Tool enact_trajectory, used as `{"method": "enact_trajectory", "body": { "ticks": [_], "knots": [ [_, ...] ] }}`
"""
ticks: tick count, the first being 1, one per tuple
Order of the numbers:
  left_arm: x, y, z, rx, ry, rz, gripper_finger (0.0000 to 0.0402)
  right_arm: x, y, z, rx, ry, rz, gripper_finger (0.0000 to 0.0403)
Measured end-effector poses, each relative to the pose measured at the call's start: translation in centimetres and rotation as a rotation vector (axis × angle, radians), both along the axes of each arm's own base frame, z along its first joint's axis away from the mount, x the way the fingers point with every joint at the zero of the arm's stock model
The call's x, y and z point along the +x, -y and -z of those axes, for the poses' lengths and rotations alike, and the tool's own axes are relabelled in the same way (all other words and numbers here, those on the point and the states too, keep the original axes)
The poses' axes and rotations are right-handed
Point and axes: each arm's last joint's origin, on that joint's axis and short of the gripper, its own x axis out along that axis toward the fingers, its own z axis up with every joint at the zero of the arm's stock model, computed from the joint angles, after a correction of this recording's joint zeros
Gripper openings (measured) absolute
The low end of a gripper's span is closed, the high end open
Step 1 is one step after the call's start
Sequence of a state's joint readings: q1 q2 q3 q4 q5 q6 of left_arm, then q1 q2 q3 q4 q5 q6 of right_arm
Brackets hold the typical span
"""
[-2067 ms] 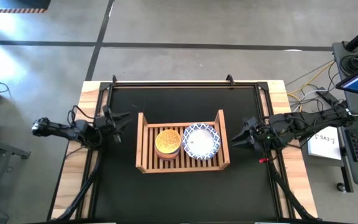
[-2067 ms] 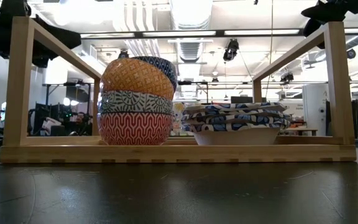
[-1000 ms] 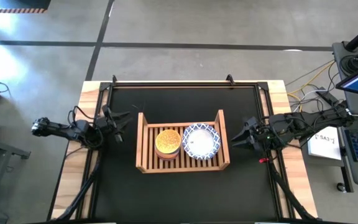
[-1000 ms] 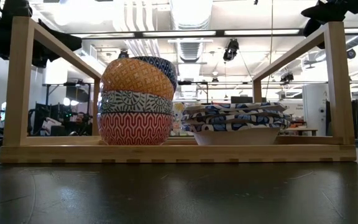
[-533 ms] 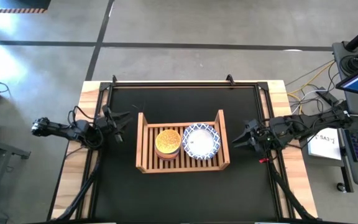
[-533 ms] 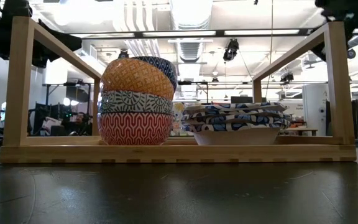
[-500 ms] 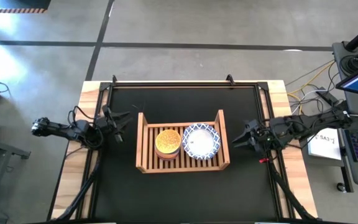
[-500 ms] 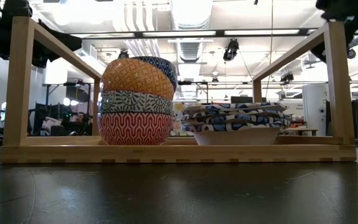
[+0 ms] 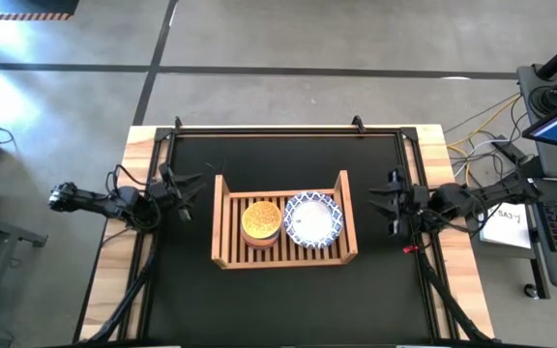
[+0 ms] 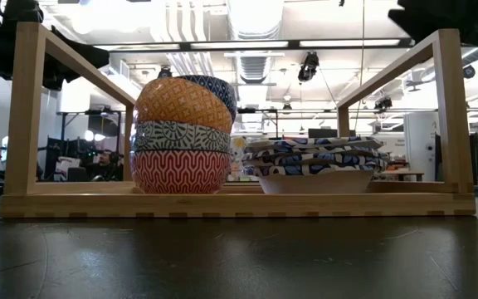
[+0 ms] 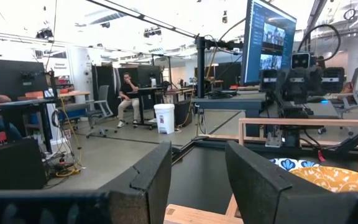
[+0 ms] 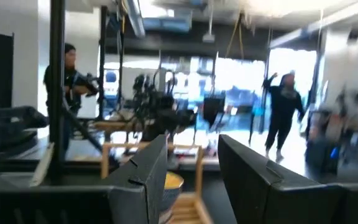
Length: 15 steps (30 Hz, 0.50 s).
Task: Place and stack bowls onto a shelf
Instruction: Return to Home Position
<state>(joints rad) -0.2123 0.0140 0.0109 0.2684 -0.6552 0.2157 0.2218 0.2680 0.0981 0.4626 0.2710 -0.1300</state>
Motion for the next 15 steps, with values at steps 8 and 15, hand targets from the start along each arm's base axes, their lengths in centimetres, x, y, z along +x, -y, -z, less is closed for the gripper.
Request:
{"method": "enact_trajectory", "body": {
  "ticks": [8, 15],
  "knots": [
    [0.1, 0.0, 0.0, 0.001, -0.006, 0.0, 0.0135, 0.0, 0.0, 0.9, -0.182, -0.017, 0.054, 0.0132],
    [0.1, 0.0, 0.0, 0.001, -0.006, 0.0, 0.0135, -0.1, 0.0, 1.3, -0.099, 0.007, 0.033, 0.0132]
  ]
}}
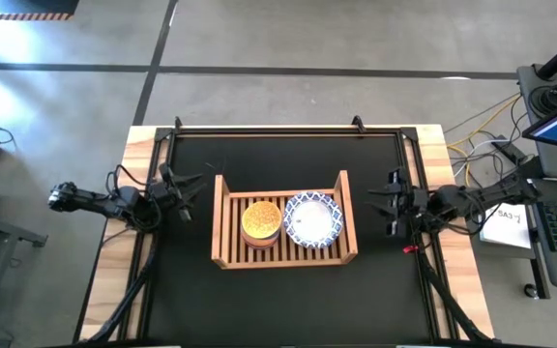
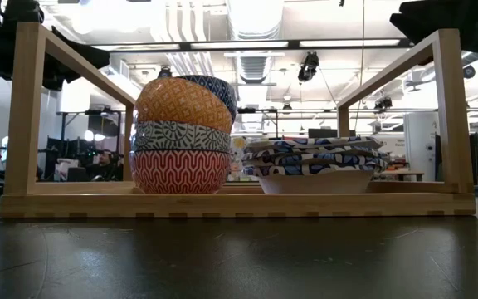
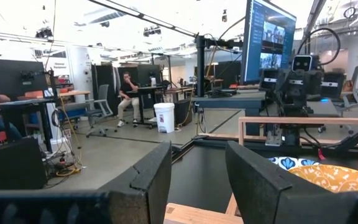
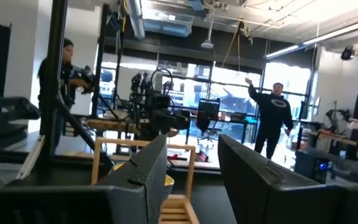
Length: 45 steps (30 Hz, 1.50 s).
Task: Place and stack bowls onto a shelf
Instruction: Return to Home Position
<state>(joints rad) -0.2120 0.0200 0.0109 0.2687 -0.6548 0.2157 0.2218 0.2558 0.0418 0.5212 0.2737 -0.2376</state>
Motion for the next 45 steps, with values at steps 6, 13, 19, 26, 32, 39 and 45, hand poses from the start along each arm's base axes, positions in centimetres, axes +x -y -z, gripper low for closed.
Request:
{"method": "enact_trajectory", "body": {
  "ticks": [6, 13, 19, 26, 32, 39, 45],
  "knots": [
    [0.0, 0.0, 0.0, 0.0, -0.001, 0.0, 0.0135, -0.1, 0.0, -0.2, -0.01, 0.019, 0.005, 0.0132],
    [0.0, 0.0, 0.0, 0.0, -0.001, 0.0, 0.0135, -0.1, 0.0, -0.2, -0.018, 0.018, 0.007, 0.0132],
    [0.0, 0.0, 0.0, 0.0, -0.001, 0.0, 0.0135, -0.1, 0.0, -0.2, -0.02, 0.018, 0.007, 0.0132],
    [0.0, 0.0, 0.0, 0.0, -0.001, 0.0, 0.0135, -0.5, 0.1, -0.2, -0.036, 0.051, 0.014, 0.0132],
    [0.0, 0.0, 0.0, 0.0, -0.001, 0.0, 0.0135, -1.4, 0.3, -0.9, -0.014, 0.146, 0.016, 0.0132],
    [0.0, 0.0, 0.0, 0.0, -0.001, 0.0, 0.0135, -2.4, 0.7, -1.4, -0.054, 0.21, 0.123, 0.0132],
    [0.0, 0.0, 0.0, 0.0, -0.001, 0.0, 0.0135, -3.0, 1.8, -1.4, 0.166, 0.196, 0.432, 0.0132]
  ]
}}
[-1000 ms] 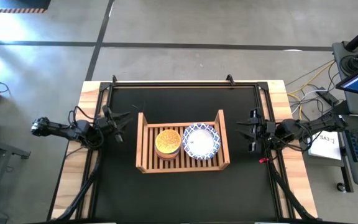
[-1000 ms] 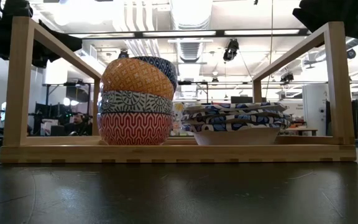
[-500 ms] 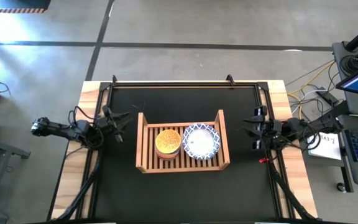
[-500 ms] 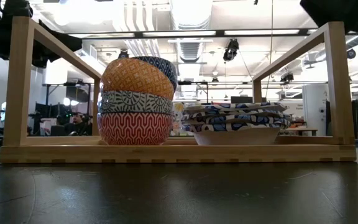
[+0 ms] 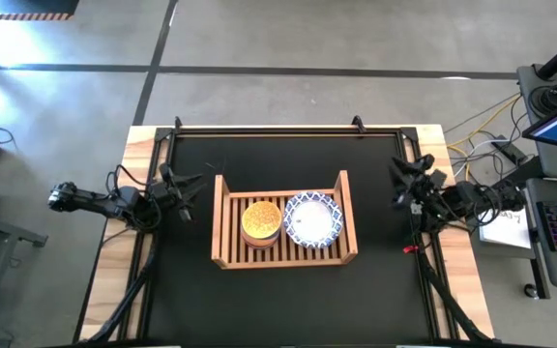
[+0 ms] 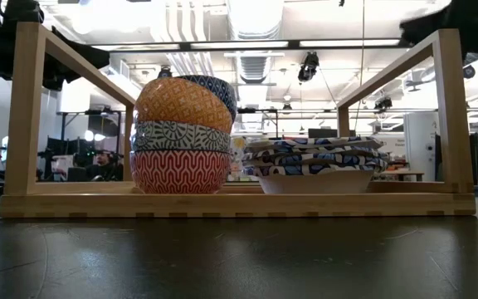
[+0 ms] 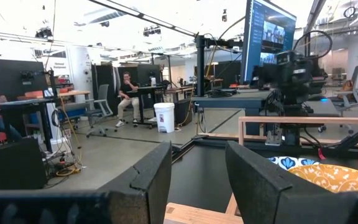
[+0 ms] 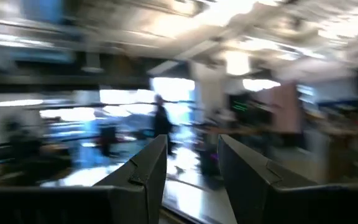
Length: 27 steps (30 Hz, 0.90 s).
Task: Place and stack bowls onto a shelf
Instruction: Return to Home Position
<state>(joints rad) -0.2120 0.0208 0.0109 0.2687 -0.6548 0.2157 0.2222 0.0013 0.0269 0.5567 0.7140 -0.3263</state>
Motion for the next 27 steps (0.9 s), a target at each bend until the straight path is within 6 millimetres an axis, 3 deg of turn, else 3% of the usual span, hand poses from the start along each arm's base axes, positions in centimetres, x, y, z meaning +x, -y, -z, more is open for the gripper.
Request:
{"method": "enact_trajectory", "body": {
  "ticks": [6, 27],
  "knots": [
    [0.0, 0.0, 0.0, 0.0, 0.0, 0.0, 0.0135, -0.2, 0.5, 0.5, 0.11, -0.054, 0.215, 0.0132],
    [0.0, 0.0, 0.0, 0.0, -0.001, 0.0, 0.0135, 0.5, 0.4, 1.1, 0.101, -0.115, 0.223, 0.0132]
  ]
}}
